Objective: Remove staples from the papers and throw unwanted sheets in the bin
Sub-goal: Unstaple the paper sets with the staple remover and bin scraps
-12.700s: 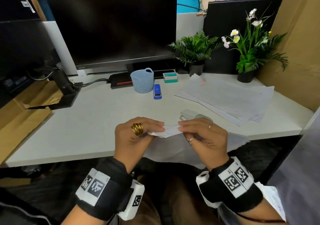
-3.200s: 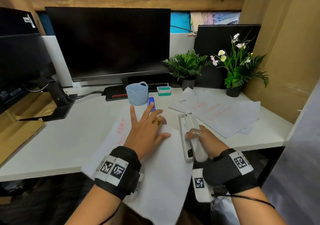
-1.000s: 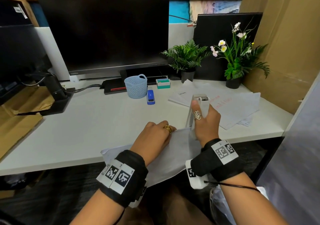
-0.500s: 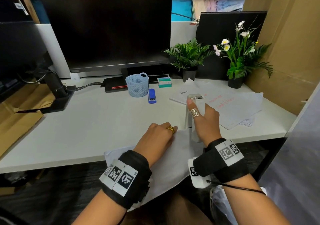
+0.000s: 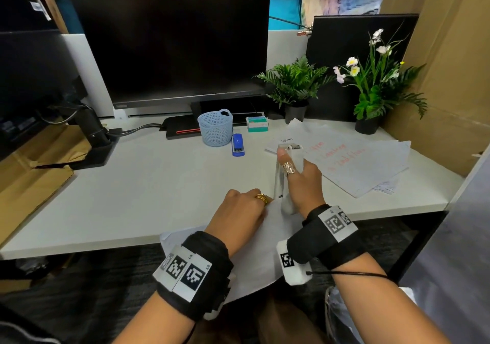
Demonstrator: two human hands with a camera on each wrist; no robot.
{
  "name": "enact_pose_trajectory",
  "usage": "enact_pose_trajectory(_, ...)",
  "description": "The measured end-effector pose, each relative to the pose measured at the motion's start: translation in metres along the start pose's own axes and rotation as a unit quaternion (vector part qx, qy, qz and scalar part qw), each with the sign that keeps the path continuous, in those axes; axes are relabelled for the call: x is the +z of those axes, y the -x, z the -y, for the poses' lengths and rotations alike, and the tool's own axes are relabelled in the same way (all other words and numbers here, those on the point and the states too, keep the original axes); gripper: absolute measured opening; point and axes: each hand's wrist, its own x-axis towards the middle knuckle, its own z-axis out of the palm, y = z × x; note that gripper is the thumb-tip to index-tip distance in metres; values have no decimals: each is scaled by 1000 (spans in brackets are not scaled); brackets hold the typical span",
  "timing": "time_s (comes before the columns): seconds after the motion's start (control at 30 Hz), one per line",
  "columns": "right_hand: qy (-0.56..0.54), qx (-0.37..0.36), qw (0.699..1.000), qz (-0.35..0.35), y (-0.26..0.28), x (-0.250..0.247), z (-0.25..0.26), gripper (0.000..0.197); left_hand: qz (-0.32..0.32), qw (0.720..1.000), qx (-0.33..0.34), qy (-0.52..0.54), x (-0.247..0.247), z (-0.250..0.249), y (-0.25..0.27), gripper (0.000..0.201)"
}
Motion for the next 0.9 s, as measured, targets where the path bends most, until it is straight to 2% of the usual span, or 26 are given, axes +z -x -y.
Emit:
enact_pose_trajectory(0.03,-6,41,999,15,-4,0,3,31,4,1000,-8,0,1,3,1,34)
enact_pose_trajectory(0.1,-38,127,991,19,-19,-4,4,62,19,1000,-20,-2,4,10,3,35)
enact_pose_trajectory(0.2,-15,202,979,29,-48,-16,-4,67,33,999,-31,16,6,21,7,37)
enact_pose_trajectory(0.27,77,243,963,87,-60,-23,-13,67,35,999,-32,27,7,25,9,38)
enact_pose_trajectory(0.3,151,241,950,131,-62,-25,-17,59,34,999,-31,29,8,26,9,38)
enact_pose_trajectory(0.37,299,189,914,196,-63,-24,-25,33,29,999,-30,34,9,27,8,38)
enact_pose_trajectory(0.4,350,160,900,204,-63,-23,-29,31,26,999,-29,36,10,27,8,38)
enact_pose_trajectory(0.5,423,103,882,183,-61,-20,-32,38,20,998,-31,46,12,26,8,37)
enact_pose_trajectory(0.6,457,107,860,198,-61,-16,-32,43,16,997,-34,64,14,29,10,37)
enact_pose_trajectory(0.63,457,95,862,195,-59,-16,-30,43,15,997,-34,67,14,30,10,37)
enact_pose_trajectory(0.67,443,67,876,177,-54,-17,-27,44,13,997,-32,69,14,32,11,37)
enact_pose_trajectory(0.73,355,-26,922,153,-39,-23,-16,45,-1,997,-30,73,15,37,12,37)
enact_pose_trajectory(0.77,300,-60,936,173,-30,-28,-10,43,-13,996,-29,78,14,38,12,36)
enact_pose_trajectory(0.83,233,-74,934,259,-11,-39,-7,39,-59,994,-27,85,13,40,13,34)
enact_pose_trajectory(0.87,214,-82,932,279,-3,-43,-13,38,-95,991,-21,87,13,40,12,33)
enact_pose_trajectory(0.9,190,-95,941,263,2,-46,-23,35,-133,987,-11,87,13,40,11,32)
